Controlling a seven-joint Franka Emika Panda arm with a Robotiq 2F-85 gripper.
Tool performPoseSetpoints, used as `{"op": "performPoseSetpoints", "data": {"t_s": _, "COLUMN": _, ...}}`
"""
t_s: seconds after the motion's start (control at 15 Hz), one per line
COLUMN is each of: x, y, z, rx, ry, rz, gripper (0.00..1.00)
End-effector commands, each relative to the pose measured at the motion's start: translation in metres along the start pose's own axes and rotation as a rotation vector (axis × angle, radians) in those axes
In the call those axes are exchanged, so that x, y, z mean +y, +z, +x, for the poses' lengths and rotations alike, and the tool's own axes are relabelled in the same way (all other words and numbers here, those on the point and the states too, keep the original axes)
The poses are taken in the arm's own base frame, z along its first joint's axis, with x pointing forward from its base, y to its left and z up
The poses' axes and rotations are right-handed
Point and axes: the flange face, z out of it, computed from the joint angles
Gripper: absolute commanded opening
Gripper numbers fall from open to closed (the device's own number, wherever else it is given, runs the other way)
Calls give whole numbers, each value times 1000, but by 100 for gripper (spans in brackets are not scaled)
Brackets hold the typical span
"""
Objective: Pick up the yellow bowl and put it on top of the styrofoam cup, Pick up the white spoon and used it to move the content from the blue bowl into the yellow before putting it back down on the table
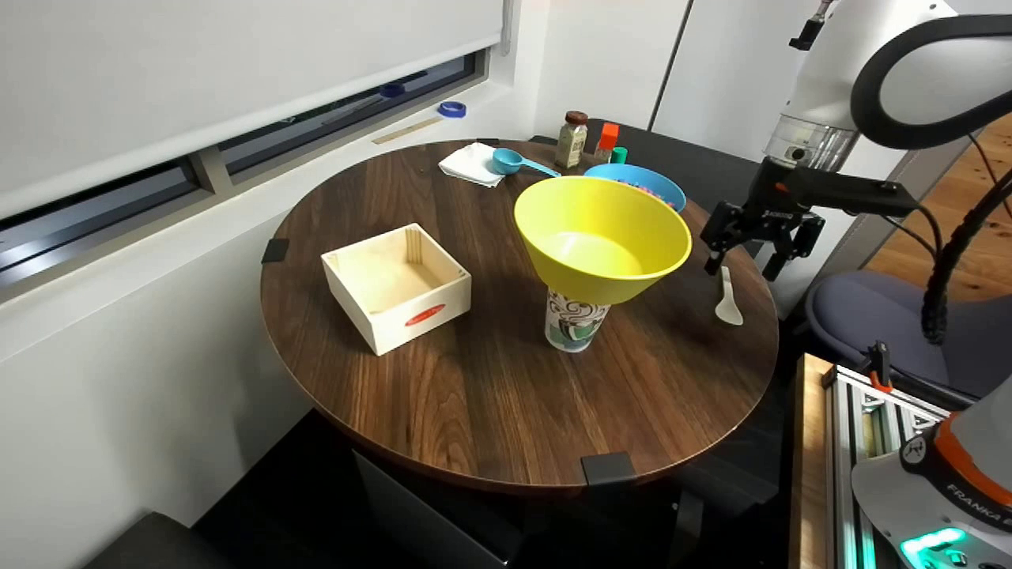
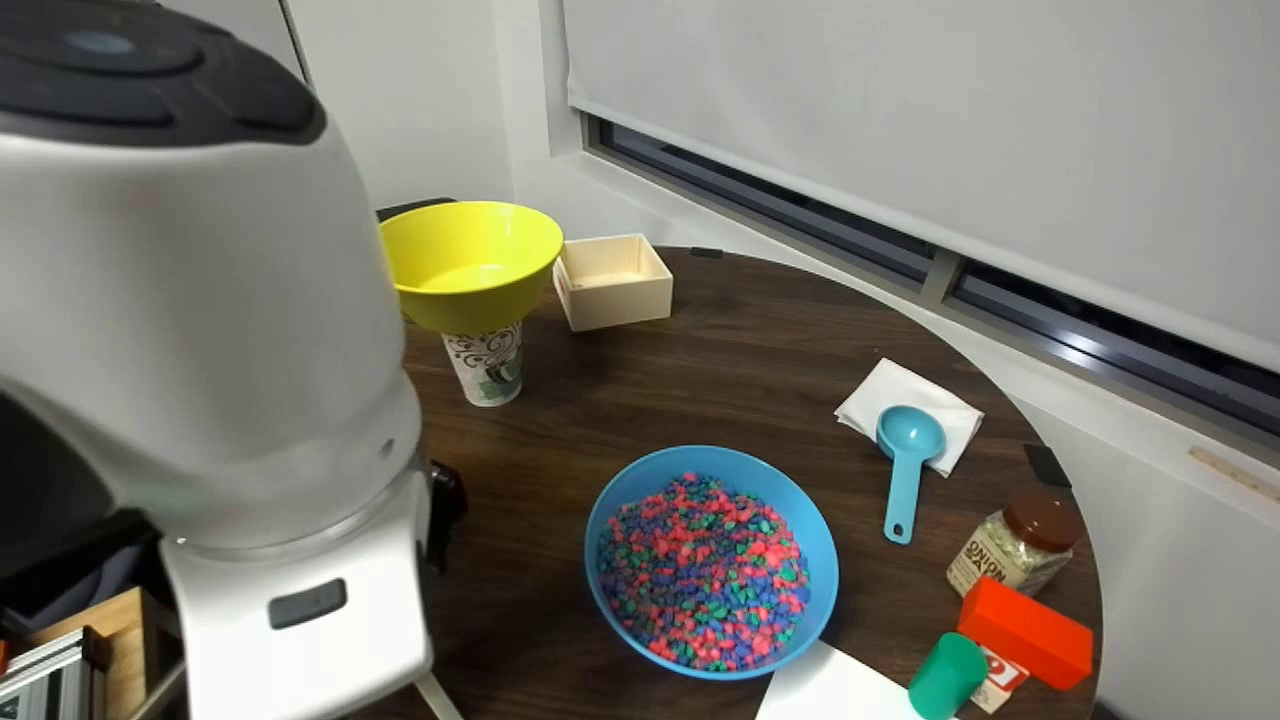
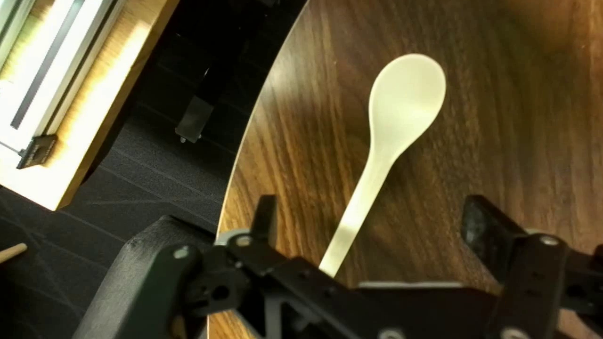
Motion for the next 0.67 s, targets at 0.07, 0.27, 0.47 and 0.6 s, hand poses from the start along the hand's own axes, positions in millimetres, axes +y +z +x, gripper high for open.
{"op": "performPoseSetpoints", "data": {"t_s": 0.07, "x": -5, "y": 22, "z": 12, "rx": -25, "ry": -7, "rz": 4, "gripper": 99}}
{"op": "performPoseSetpoints", "data": {"t_s": 0.27, "x": -7, "y": 27, "z": 15, "rx": -30, "ry": -10, "rz": -4, "gripper": 70}}
{"op": "performPoseSetpoints", "data": {"t_s": 0.47, "x": -8, "y": 28, "z": 18, "rx": -28, "ry": -9, "rz": -10, "gripper": 45}}
{"op": "performPoseSetpoints", "data": {"t_s": 0.6, "x": -8, "y": 27, "z": 19, "rx": -24, "ry": -10, "rz": -8, "gripper": 30}}
